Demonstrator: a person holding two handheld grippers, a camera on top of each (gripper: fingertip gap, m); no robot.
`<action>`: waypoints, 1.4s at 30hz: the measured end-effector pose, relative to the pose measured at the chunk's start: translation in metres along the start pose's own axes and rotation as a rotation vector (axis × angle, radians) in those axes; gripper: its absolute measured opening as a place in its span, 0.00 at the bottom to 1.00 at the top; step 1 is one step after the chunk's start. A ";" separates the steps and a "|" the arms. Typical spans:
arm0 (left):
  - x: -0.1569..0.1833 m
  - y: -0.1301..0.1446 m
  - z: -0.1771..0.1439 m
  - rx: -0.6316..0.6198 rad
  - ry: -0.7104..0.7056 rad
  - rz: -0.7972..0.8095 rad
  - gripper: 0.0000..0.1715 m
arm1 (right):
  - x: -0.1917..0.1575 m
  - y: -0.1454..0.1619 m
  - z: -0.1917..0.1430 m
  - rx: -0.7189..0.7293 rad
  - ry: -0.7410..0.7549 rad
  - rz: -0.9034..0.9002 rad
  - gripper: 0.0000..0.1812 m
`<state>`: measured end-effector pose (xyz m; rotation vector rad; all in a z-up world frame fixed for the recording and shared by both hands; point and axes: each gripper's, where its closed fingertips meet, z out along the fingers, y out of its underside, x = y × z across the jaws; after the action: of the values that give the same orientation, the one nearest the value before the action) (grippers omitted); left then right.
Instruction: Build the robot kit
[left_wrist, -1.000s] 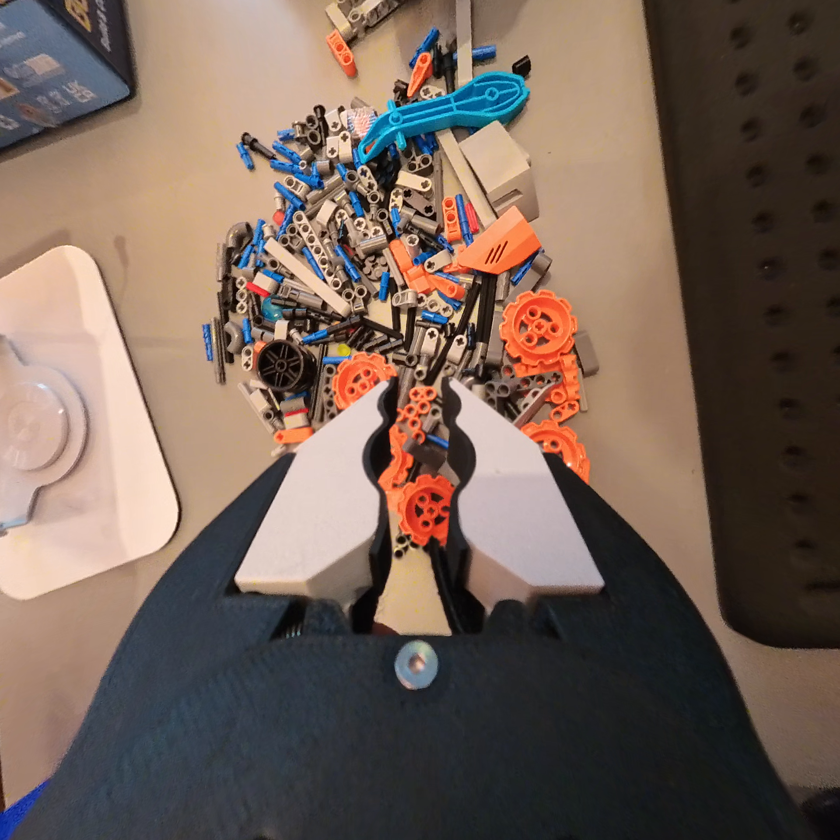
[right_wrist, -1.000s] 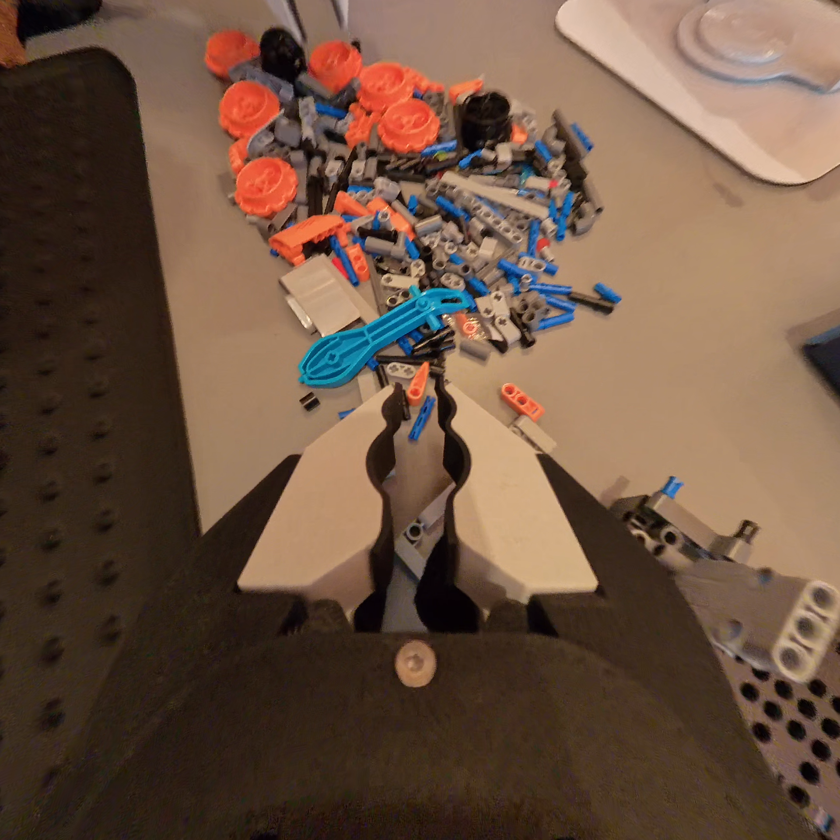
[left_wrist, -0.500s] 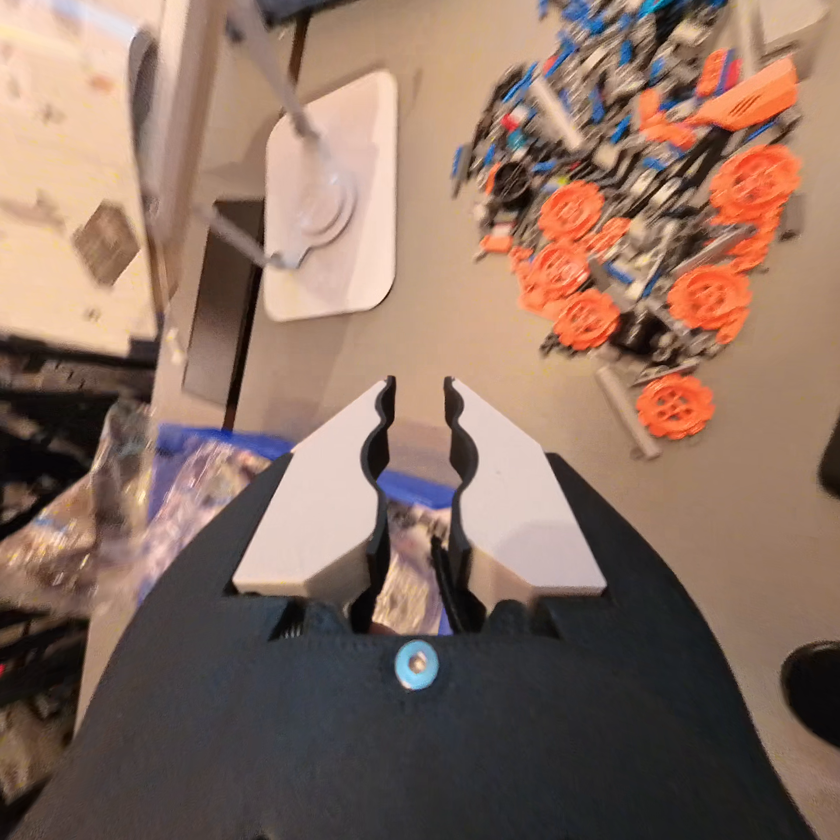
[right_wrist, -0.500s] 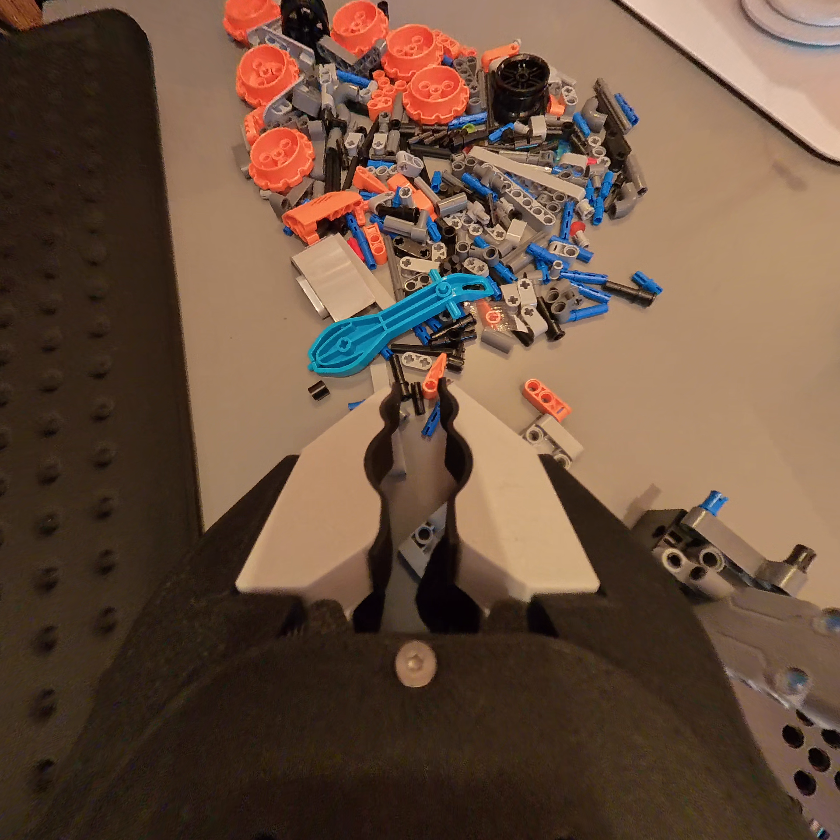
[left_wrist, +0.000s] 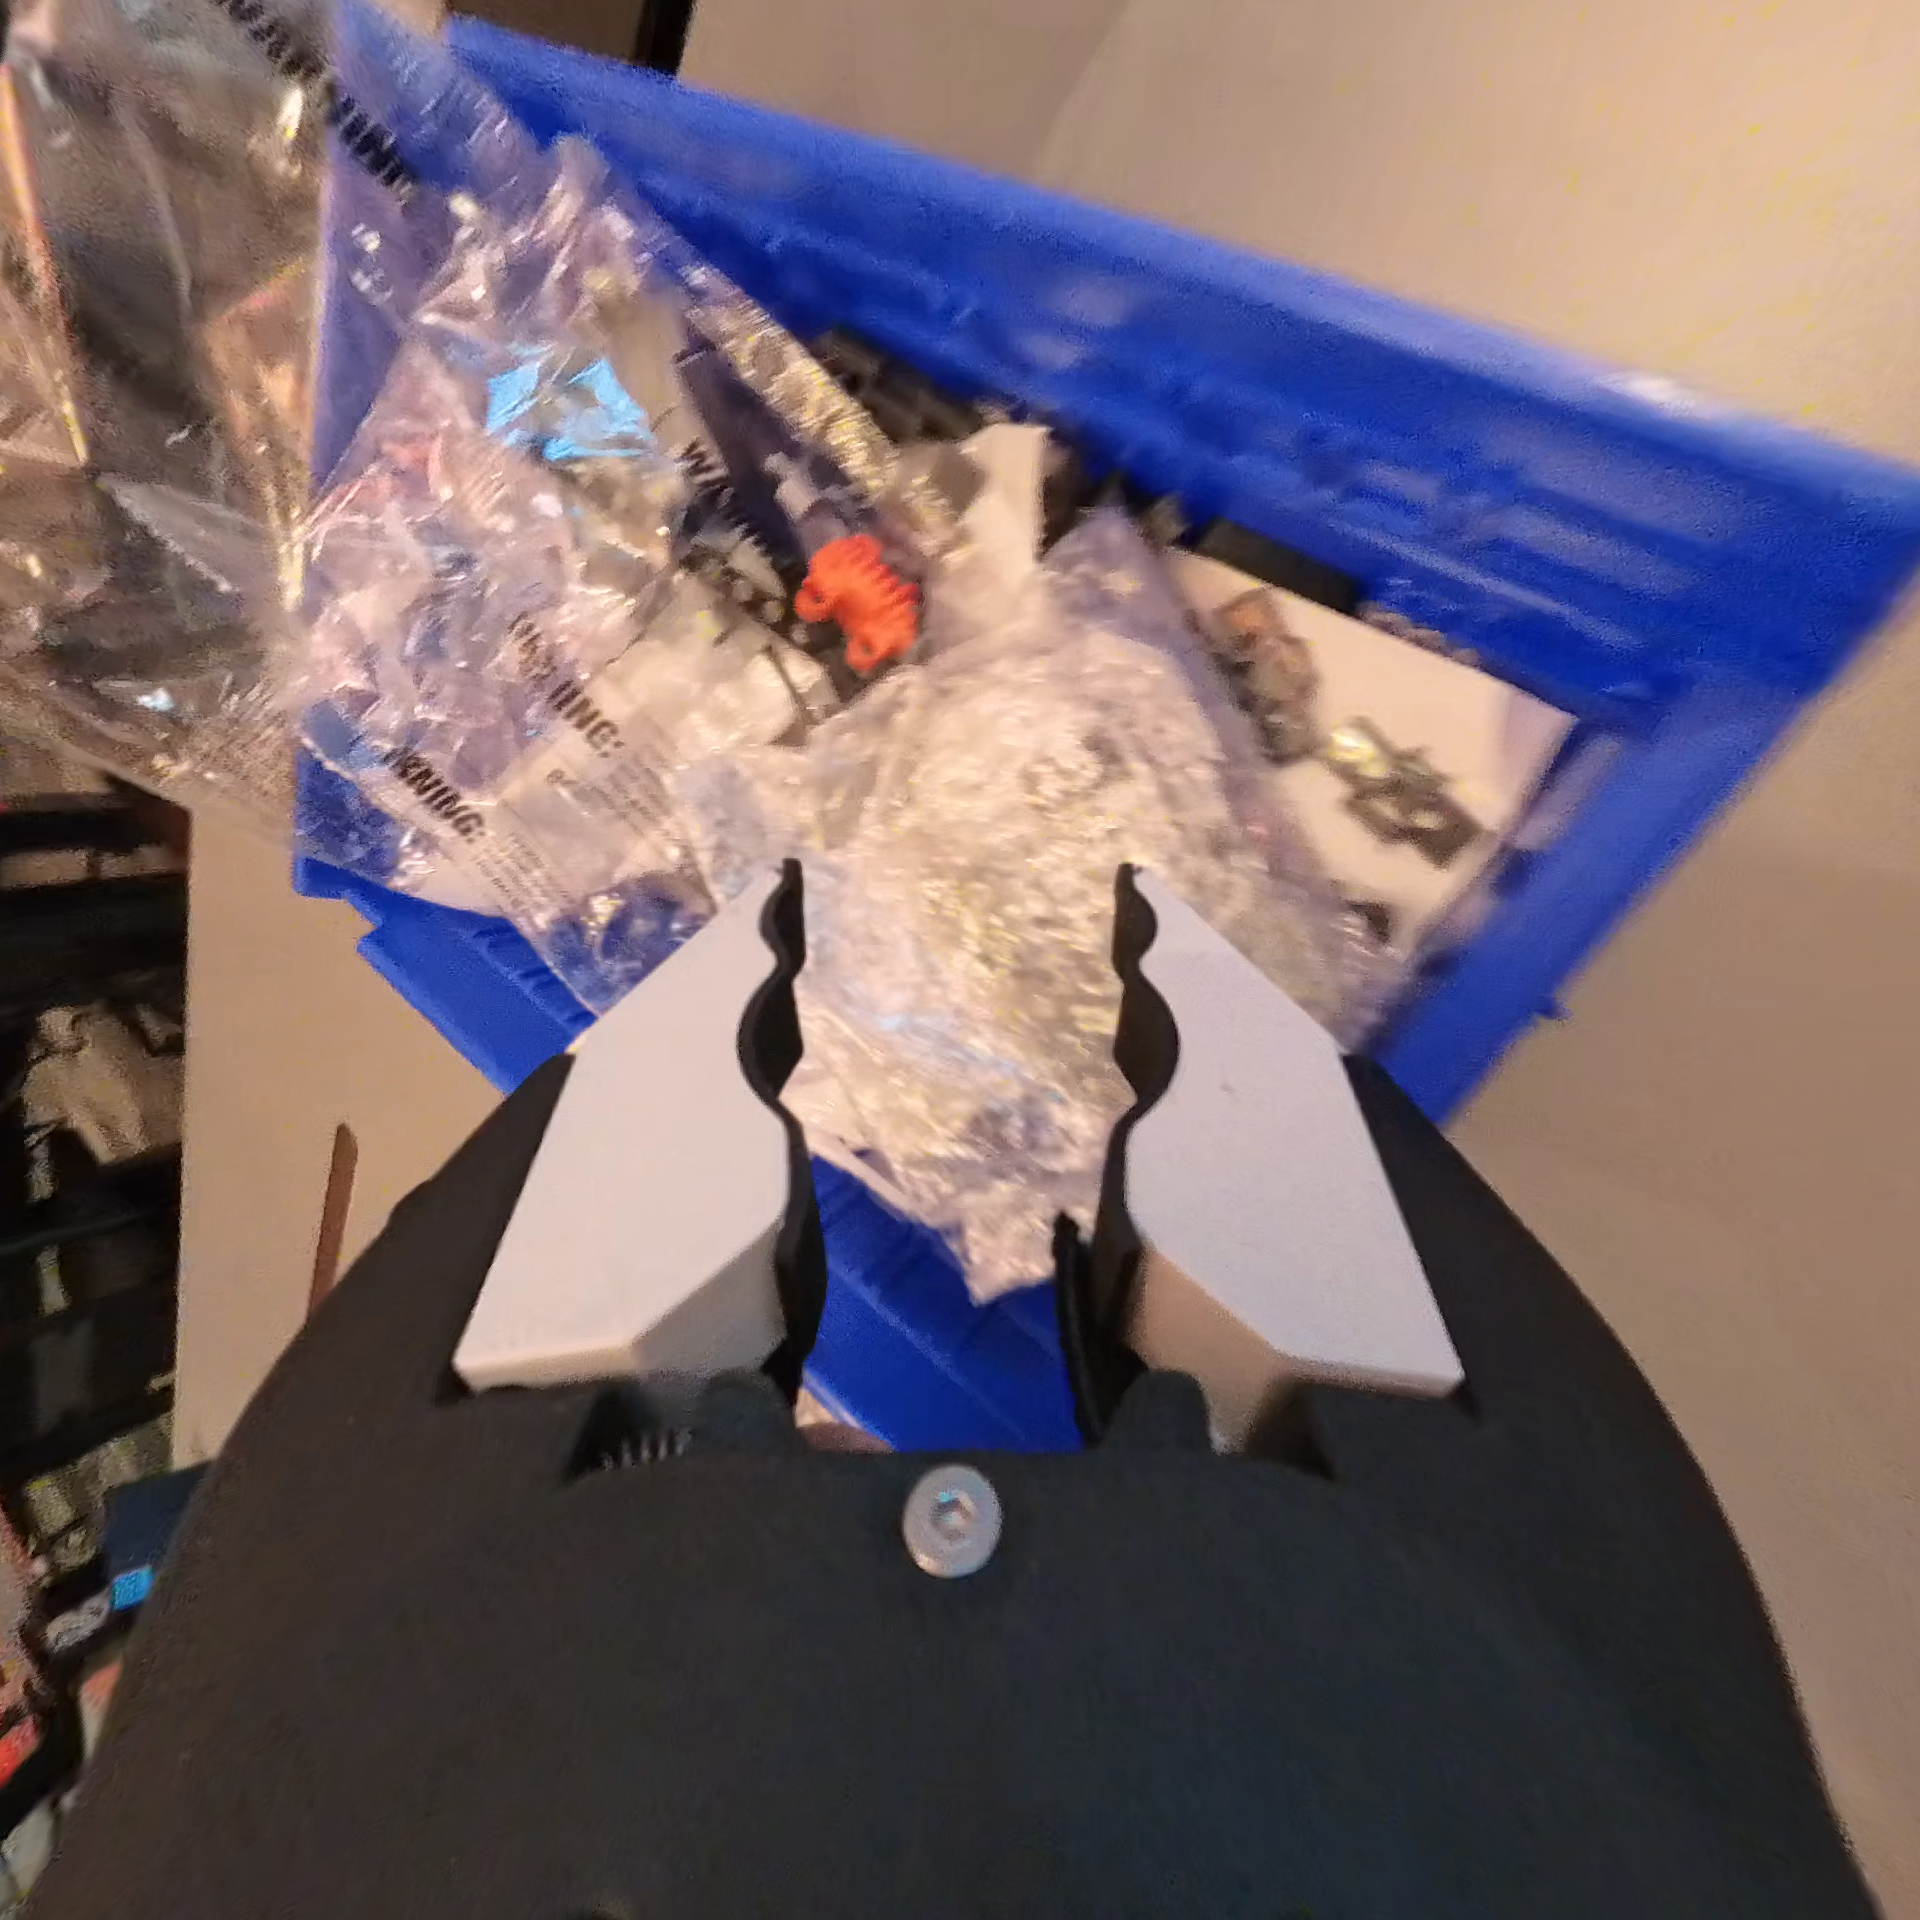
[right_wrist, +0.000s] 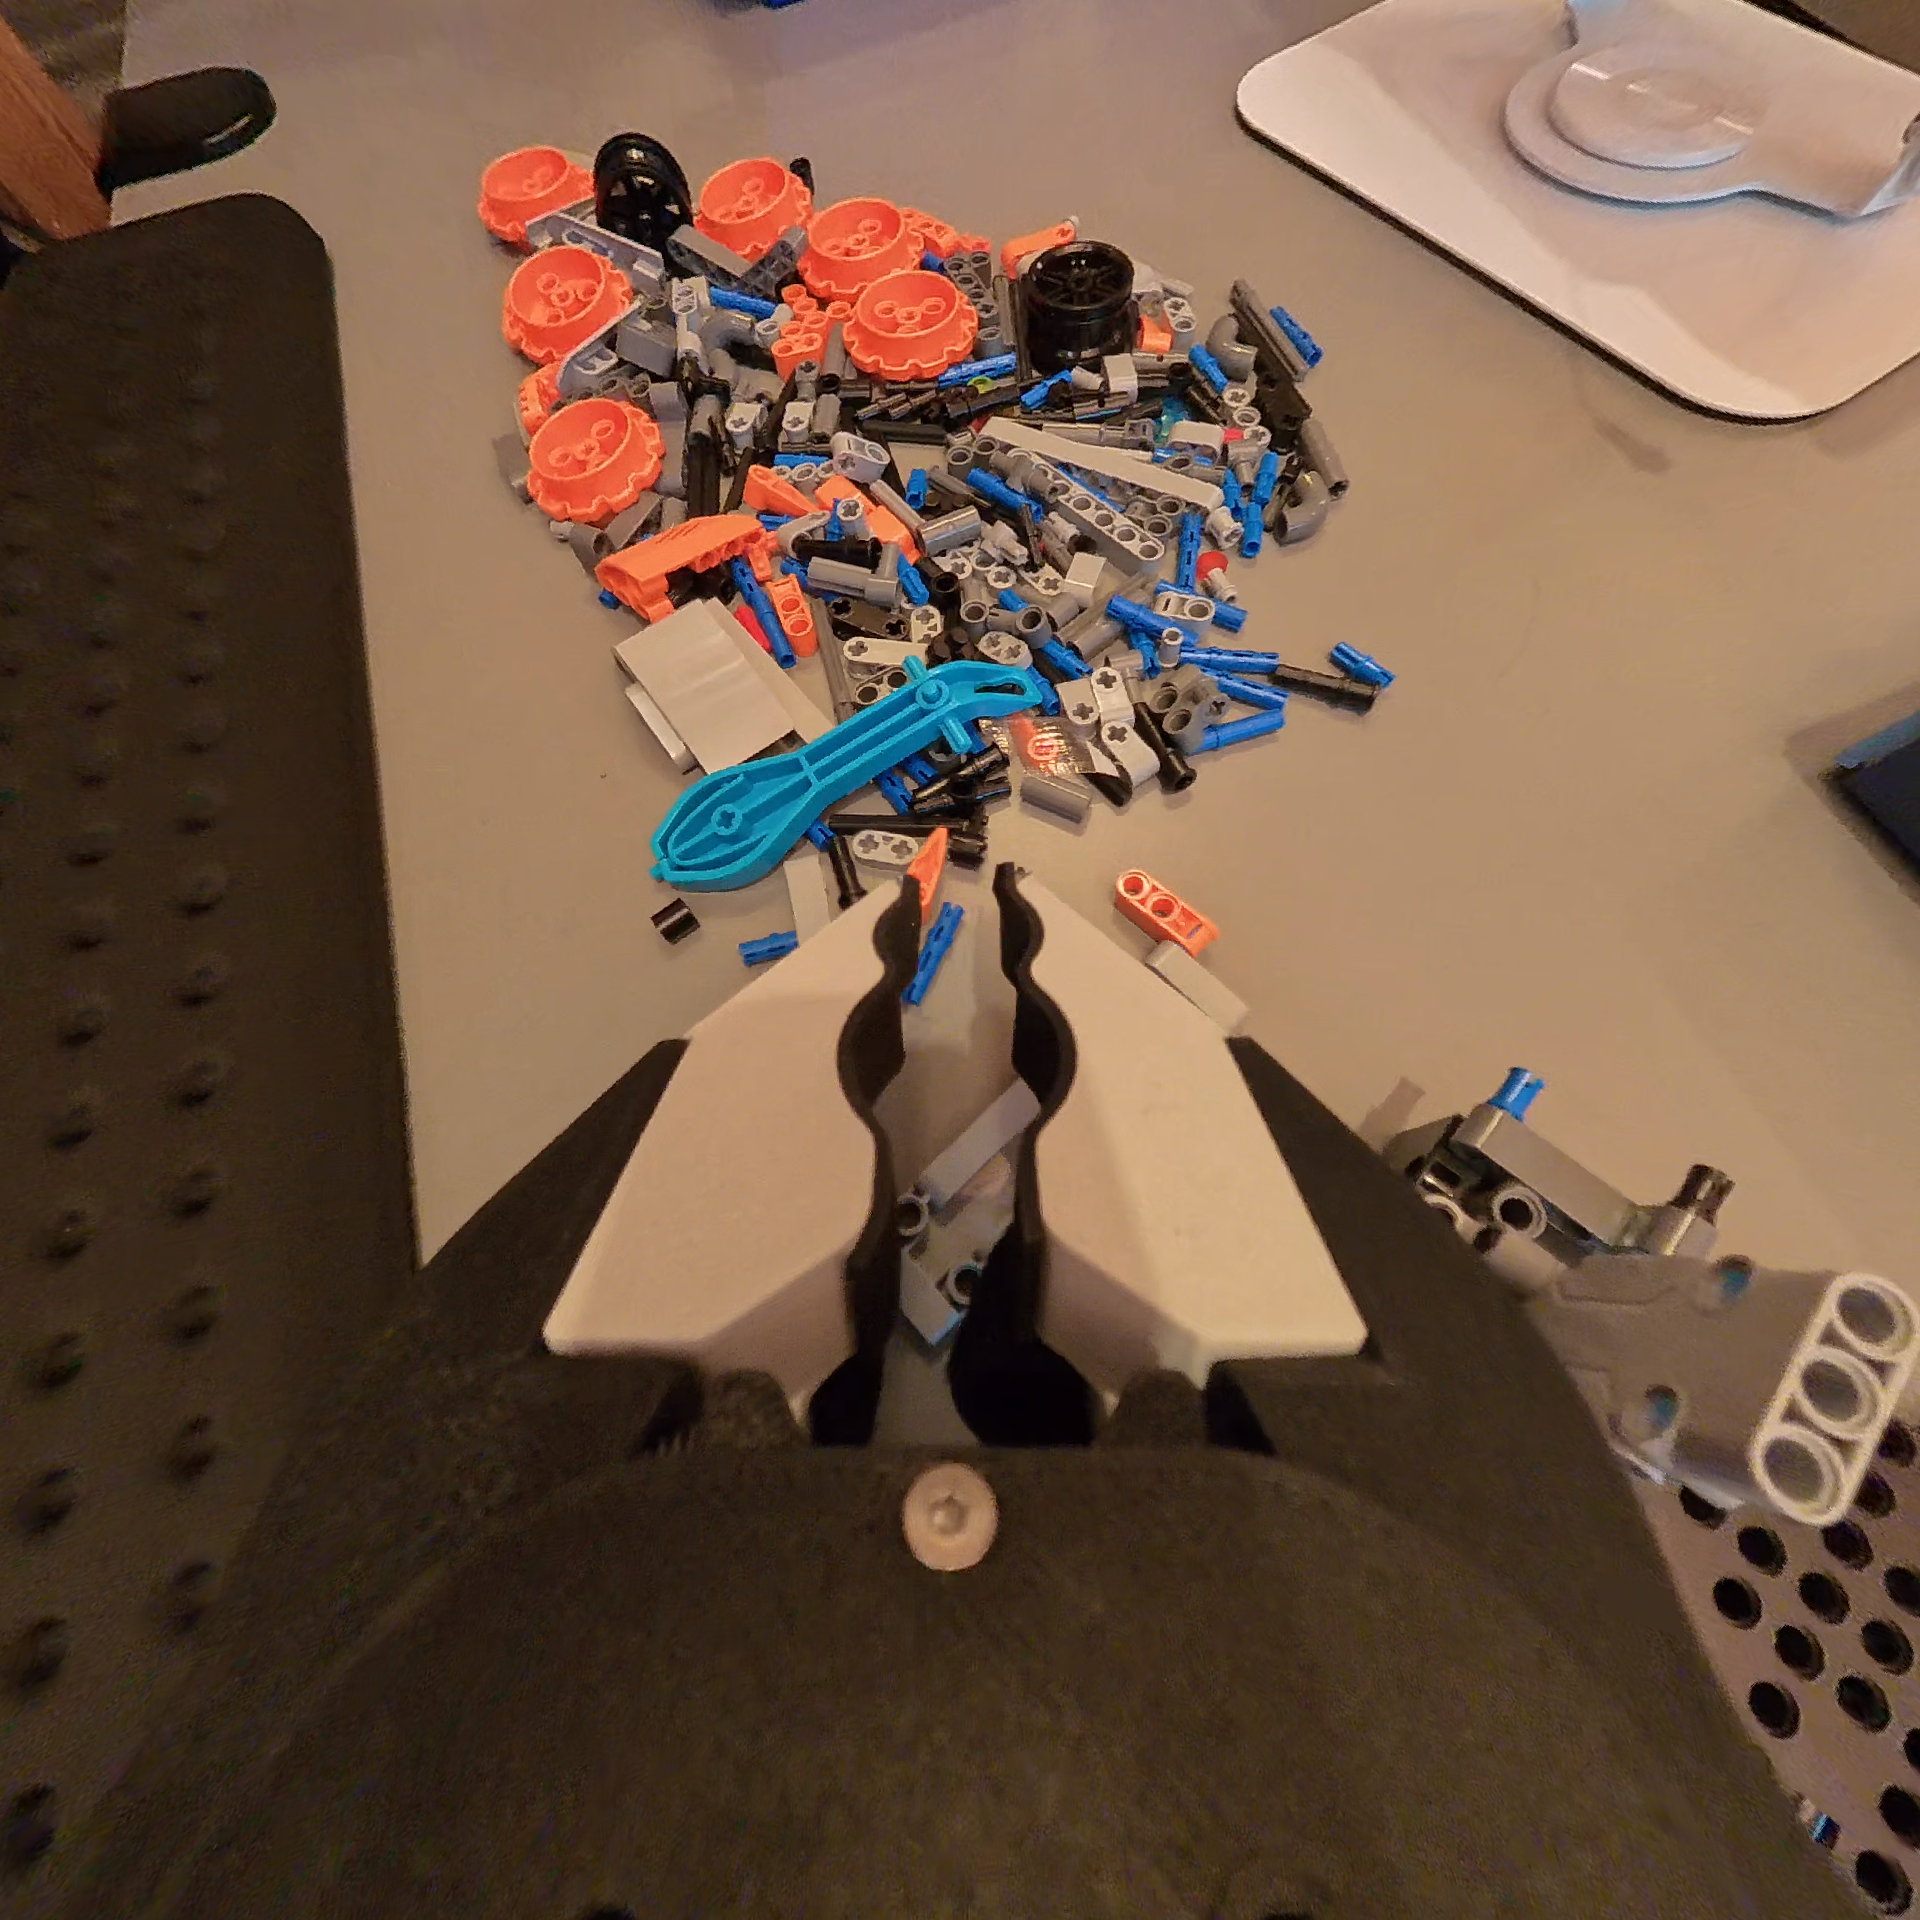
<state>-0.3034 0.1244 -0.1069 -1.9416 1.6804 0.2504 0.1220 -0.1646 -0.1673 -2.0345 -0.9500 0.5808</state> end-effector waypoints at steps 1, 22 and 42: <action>-0.006 0.001 0.009 0.004 -0.009 -0.019 0.34 | 0.002 0.001 0.000 0.002 0.007 0.004 0.07; -0.074 -0.022 0.018 0.073 0.035 -0.278 0.36 | 0.022 0.005 -0.008 0.038 0.065 0.075 0.06; -0.103 -0.038 0.005 0.237 -0.079 -0.203 0.00 | 0.023 0.005 -0.009 0.038 0.069 0.075 0.06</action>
<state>-0.2867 0.2169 -0.0504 -1.8798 1.3825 0.0476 0.1445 -0.1526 -0.1680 -2.0495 -0.8191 0.5607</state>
